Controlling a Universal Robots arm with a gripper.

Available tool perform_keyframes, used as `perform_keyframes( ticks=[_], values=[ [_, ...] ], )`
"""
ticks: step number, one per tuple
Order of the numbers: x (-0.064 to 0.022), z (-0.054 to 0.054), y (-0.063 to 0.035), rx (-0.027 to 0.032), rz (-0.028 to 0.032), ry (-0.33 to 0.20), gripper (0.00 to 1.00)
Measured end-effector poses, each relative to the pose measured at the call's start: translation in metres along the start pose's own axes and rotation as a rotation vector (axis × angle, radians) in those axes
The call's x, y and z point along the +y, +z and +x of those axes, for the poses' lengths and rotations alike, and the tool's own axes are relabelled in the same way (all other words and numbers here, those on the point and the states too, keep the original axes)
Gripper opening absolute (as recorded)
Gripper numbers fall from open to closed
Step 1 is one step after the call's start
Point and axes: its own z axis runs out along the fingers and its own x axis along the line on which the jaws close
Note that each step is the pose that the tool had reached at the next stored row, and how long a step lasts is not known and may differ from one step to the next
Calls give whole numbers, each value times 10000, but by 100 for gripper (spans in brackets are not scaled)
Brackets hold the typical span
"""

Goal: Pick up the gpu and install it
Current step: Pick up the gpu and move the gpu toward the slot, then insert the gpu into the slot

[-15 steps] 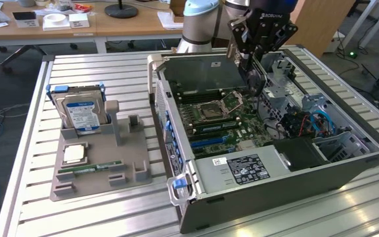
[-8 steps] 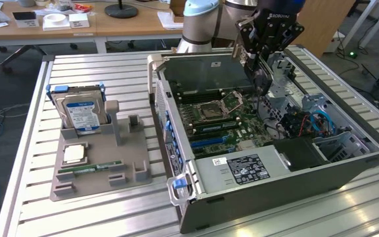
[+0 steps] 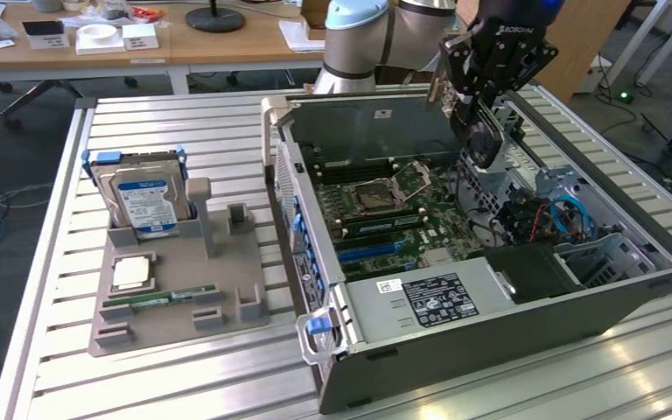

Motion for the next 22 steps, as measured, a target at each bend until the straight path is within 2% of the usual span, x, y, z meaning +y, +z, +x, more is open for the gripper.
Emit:
perform_keyframes(
  ticks=[7,17,22],
  values=[
    [7,-91,9,0,0,-3,27],
    [21,-290,27,0,0,-5,27],
    [21,-296,28,0,-1,-4,27]
  ],
)
